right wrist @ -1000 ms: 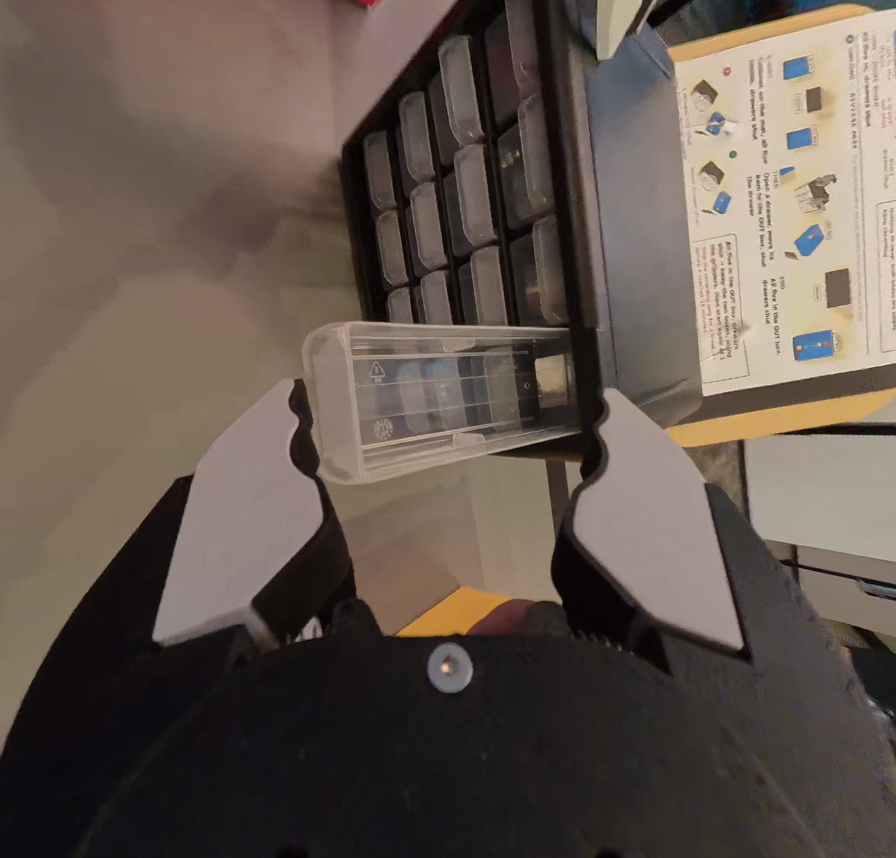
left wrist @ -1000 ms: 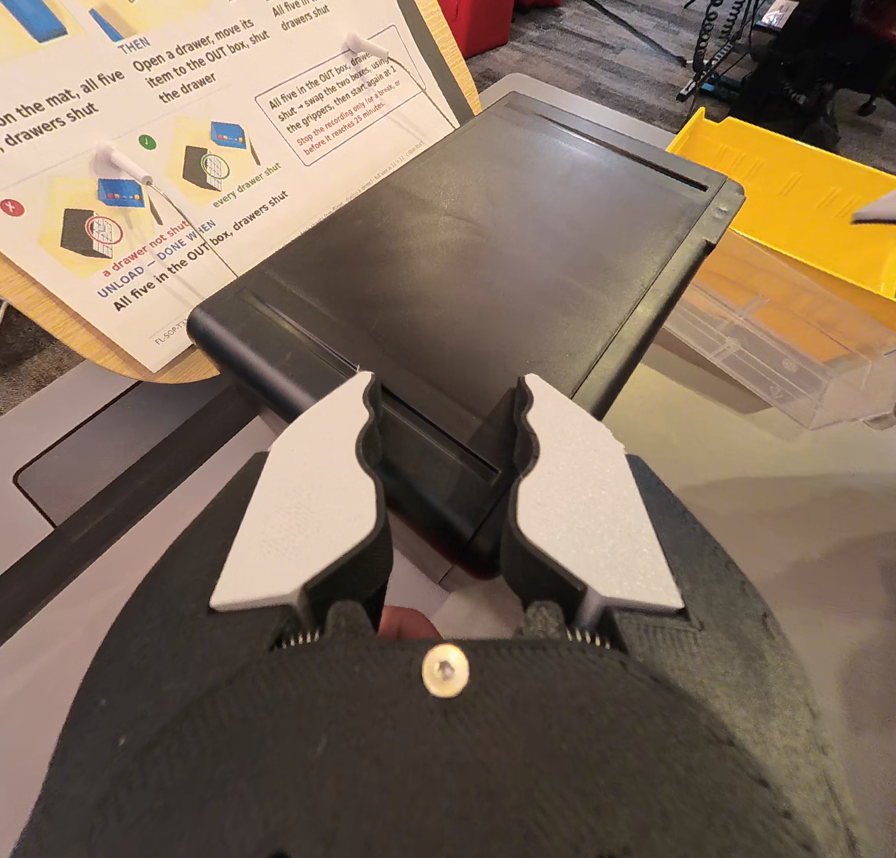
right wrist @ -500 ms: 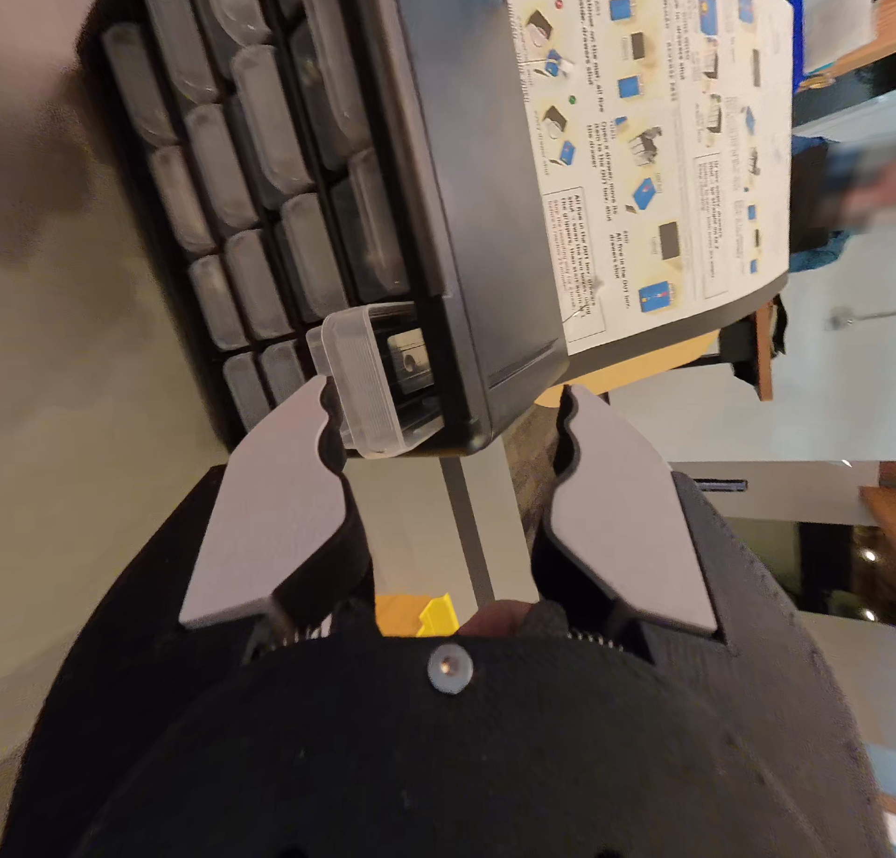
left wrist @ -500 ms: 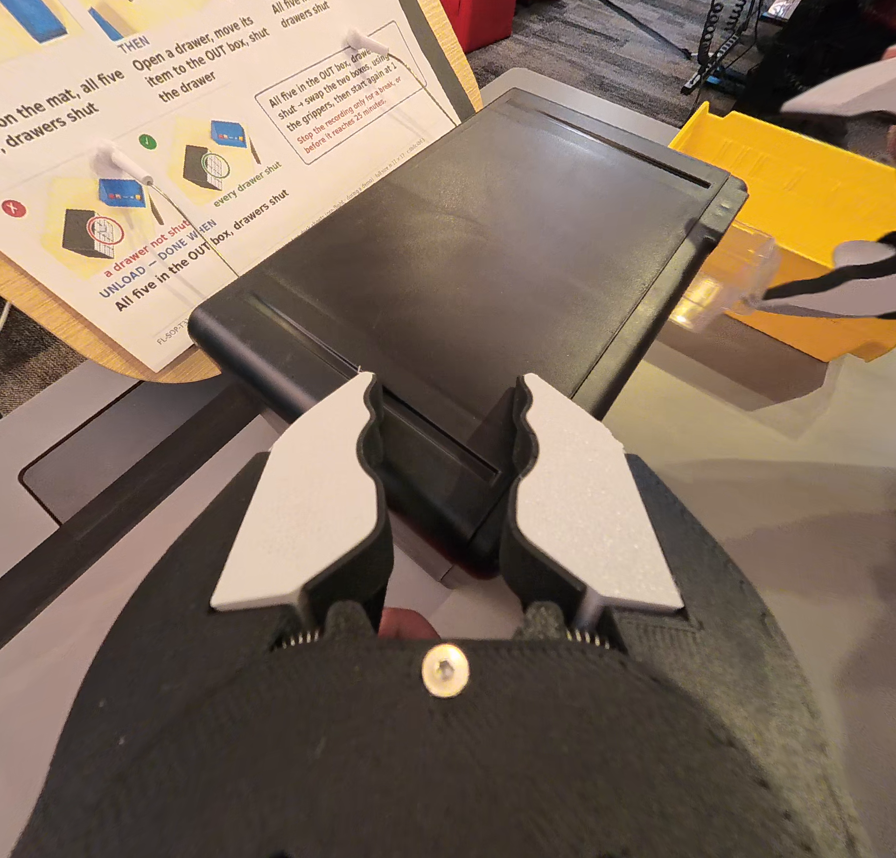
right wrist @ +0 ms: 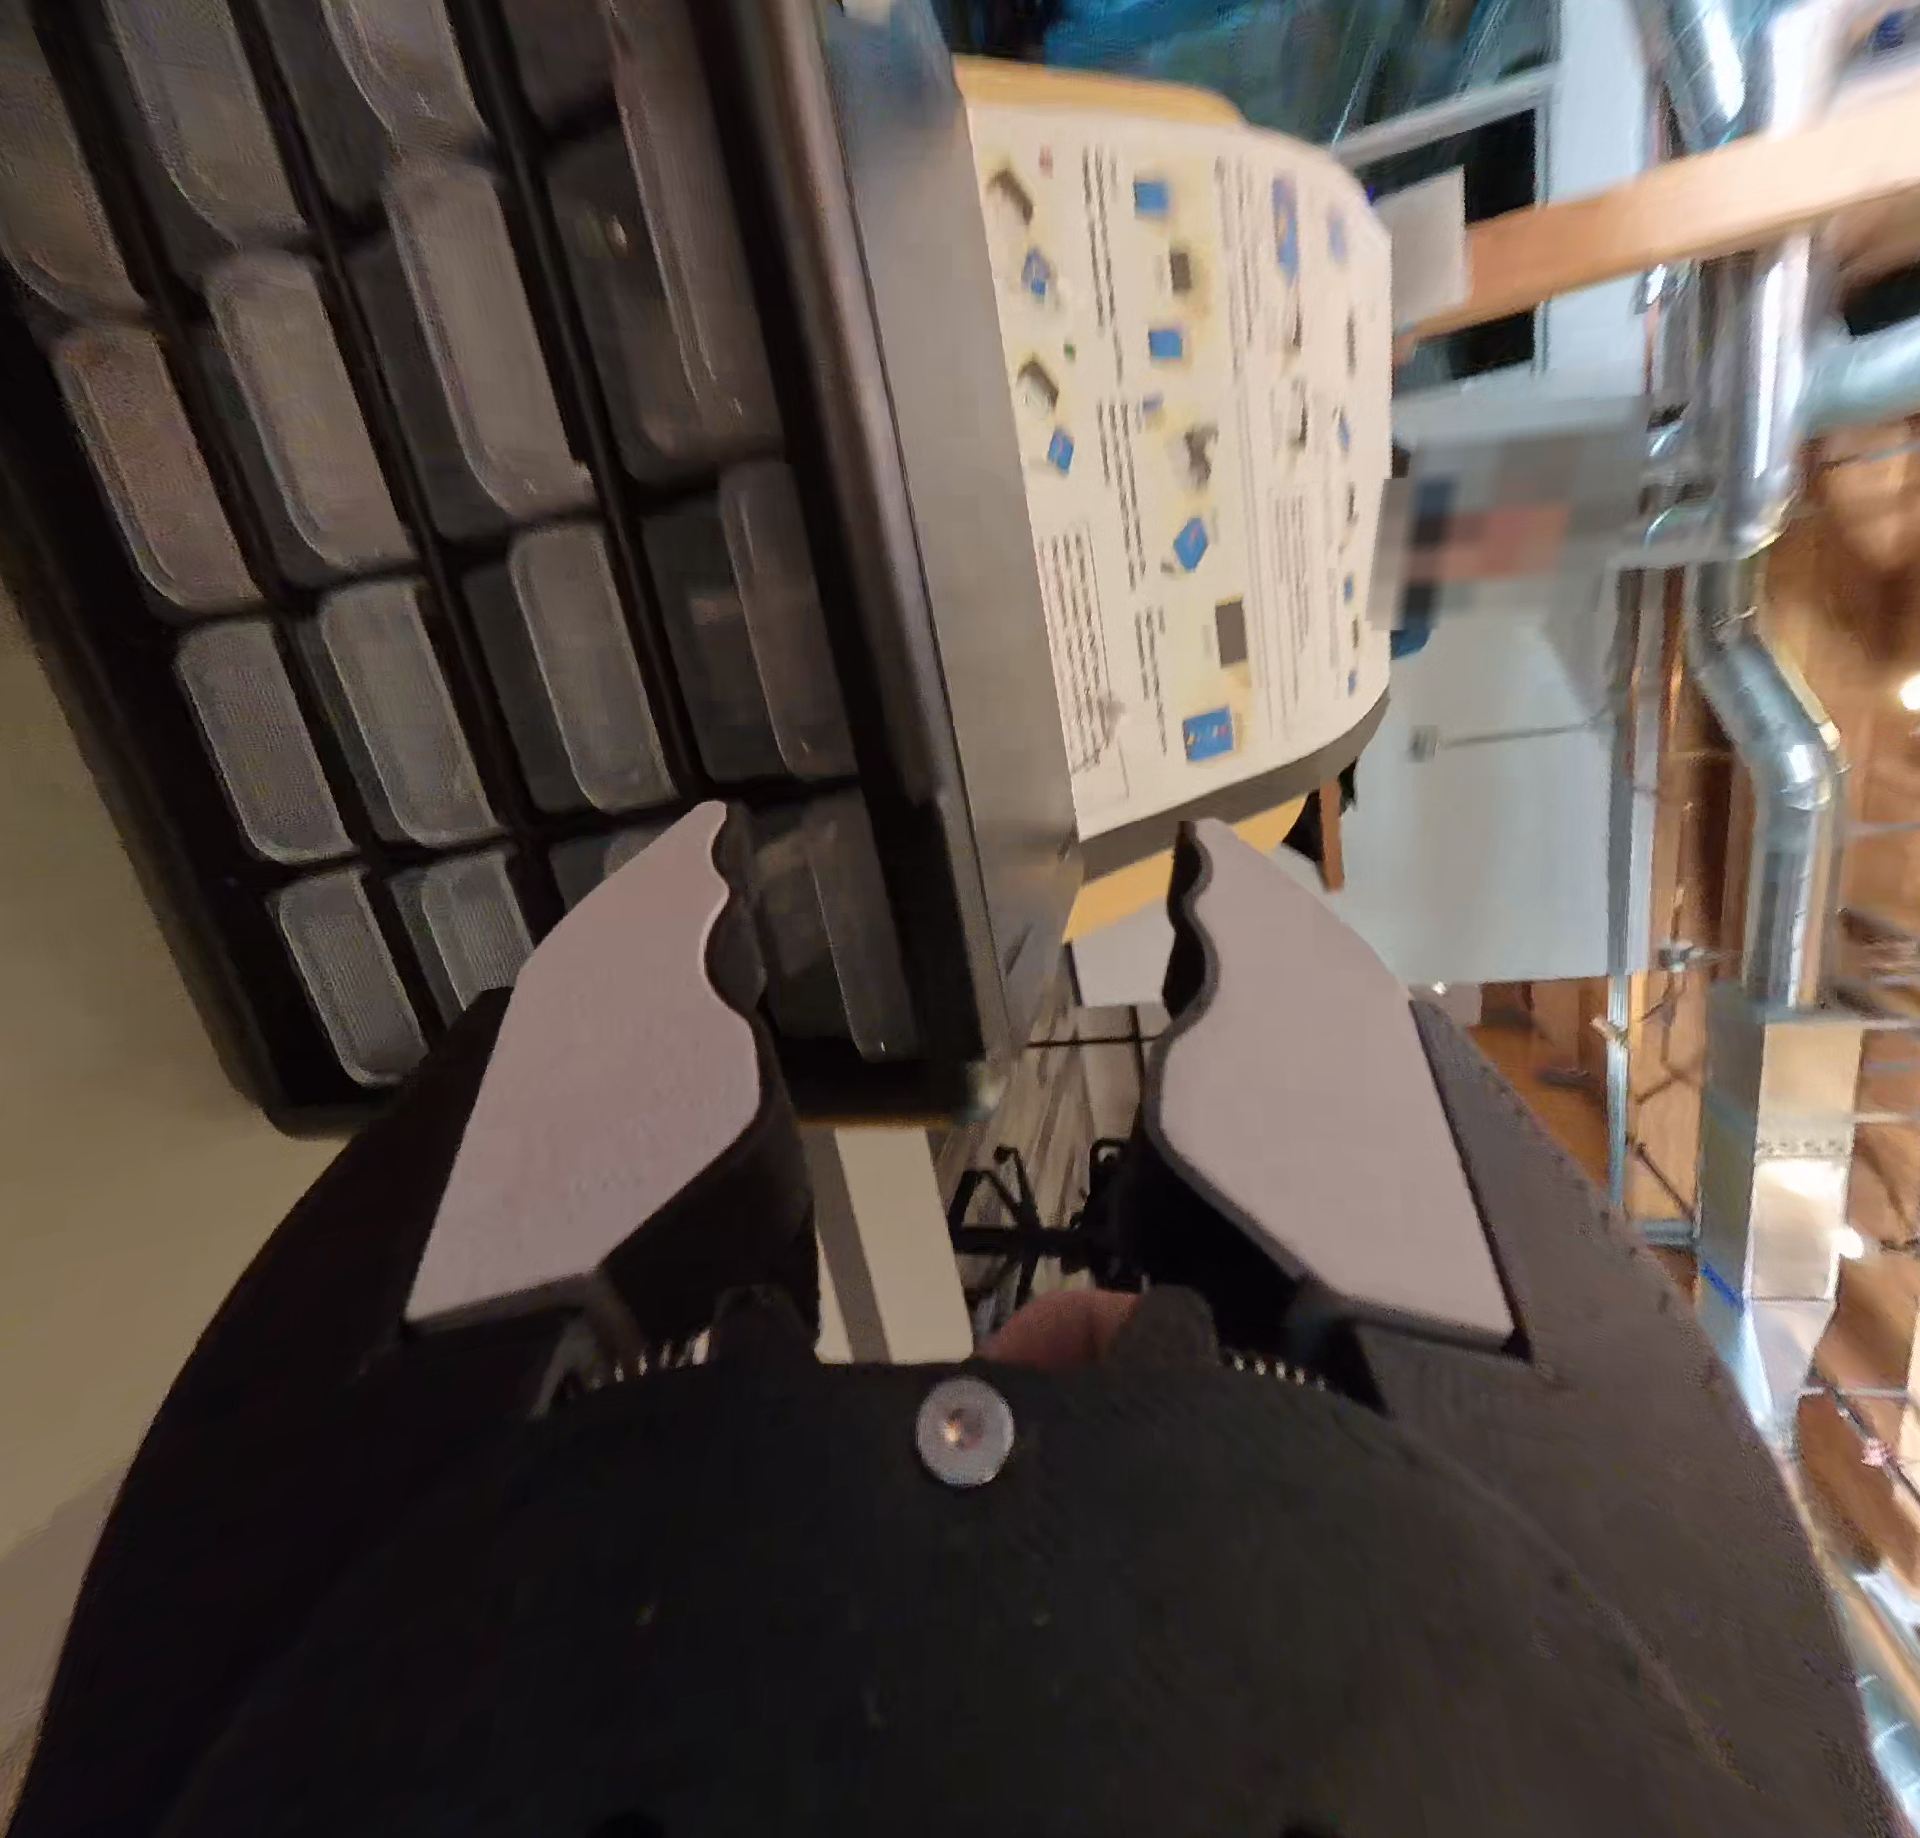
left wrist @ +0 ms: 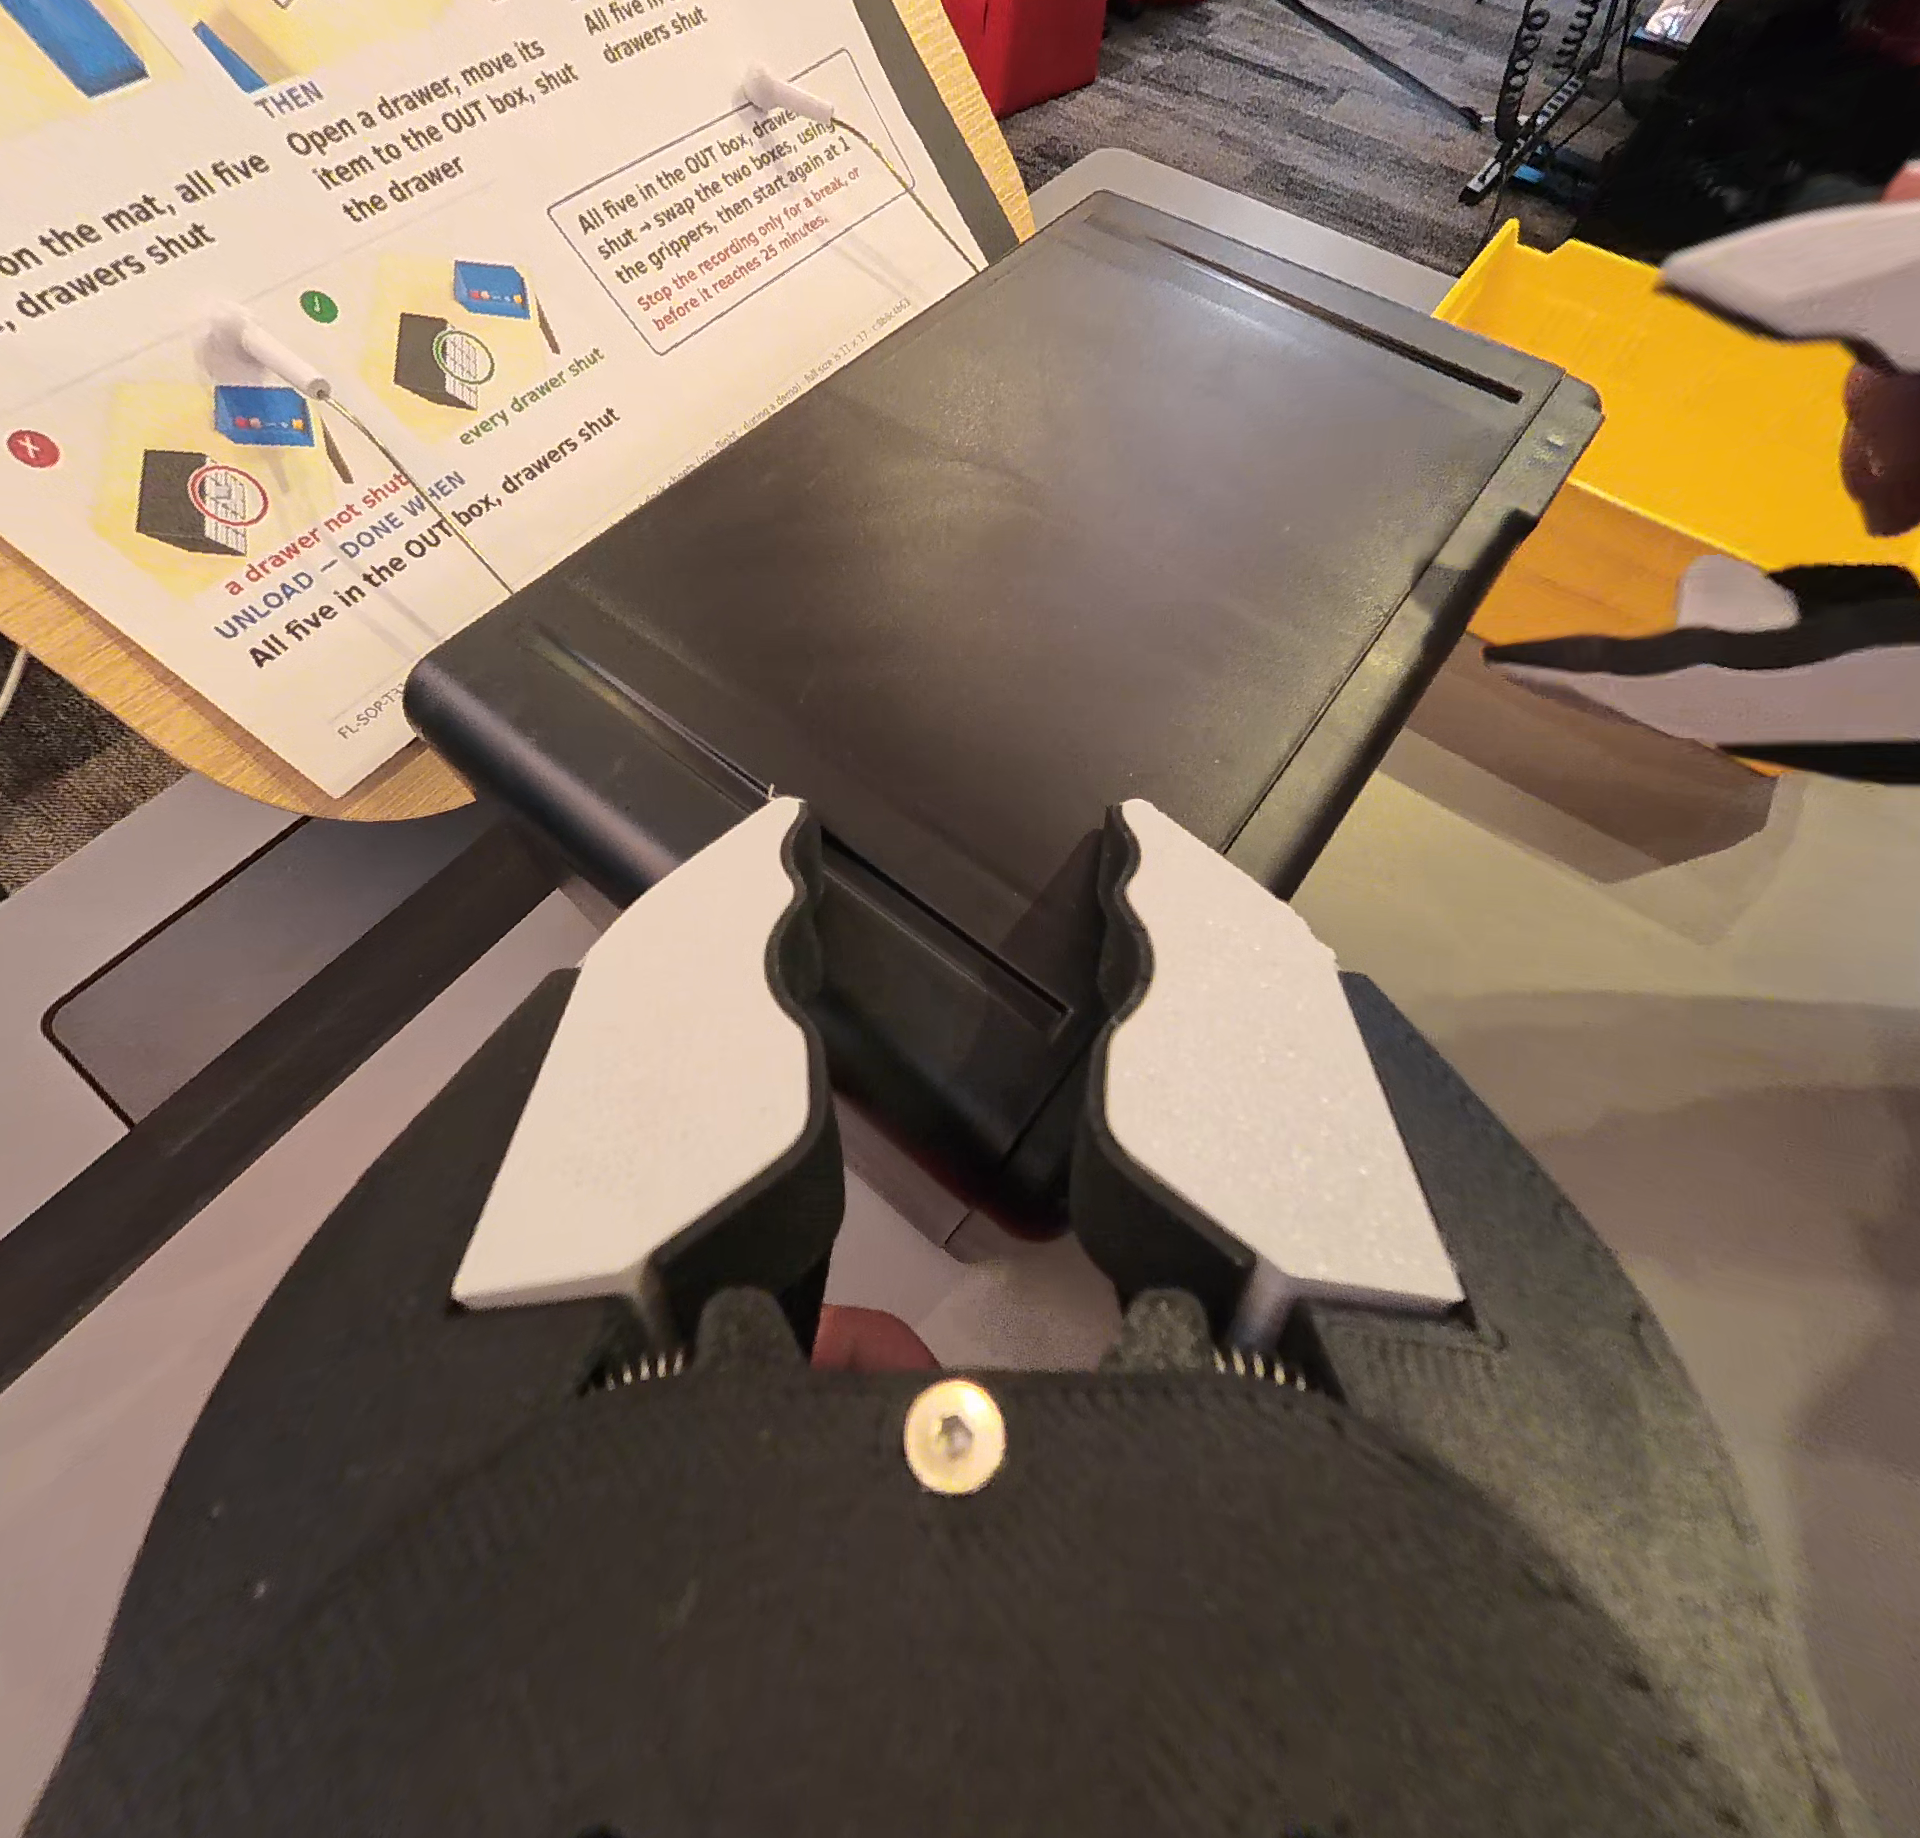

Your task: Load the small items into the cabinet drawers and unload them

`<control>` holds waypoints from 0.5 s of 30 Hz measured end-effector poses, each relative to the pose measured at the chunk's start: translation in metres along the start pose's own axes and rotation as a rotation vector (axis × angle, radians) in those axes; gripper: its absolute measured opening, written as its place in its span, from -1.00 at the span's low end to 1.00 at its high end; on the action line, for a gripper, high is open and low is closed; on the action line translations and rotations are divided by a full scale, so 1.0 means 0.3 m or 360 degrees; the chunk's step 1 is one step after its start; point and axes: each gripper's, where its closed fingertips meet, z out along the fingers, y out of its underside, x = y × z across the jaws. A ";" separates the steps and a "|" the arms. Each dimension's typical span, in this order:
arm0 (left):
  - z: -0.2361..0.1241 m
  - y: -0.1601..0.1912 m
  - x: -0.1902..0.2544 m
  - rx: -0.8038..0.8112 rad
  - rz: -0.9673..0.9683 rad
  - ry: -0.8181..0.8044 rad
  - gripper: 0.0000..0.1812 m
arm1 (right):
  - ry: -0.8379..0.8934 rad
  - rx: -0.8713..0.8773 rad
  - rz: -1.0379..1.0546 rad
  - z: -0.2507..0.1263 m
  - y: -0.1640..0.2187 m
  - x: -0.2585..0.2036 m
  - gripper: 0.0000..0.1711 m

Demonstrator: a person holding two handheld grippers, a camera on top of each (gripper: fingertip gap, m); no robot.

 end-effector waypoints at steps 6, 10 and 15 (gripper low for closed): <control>-0.001 0.000 0.000 0.0009 -0.0007 -0.0001 -0.43 | 0.0172 0.0057 -0.0150 0.041 -0.086 -0.017 -0.16; -0.001 0.001 0.001 0.0011 -0.0007 -0.0006 -0.44 | 0.0248 0.0037 -0.0174 0.074 -0.087 -0.009 -0.18; -0.001 0.001 0.000 0.0014 -0.0004 -0.0004 -0.44 | 0.0327 0.0072 -0.0191 0.049 -0.096 0.003 -0.14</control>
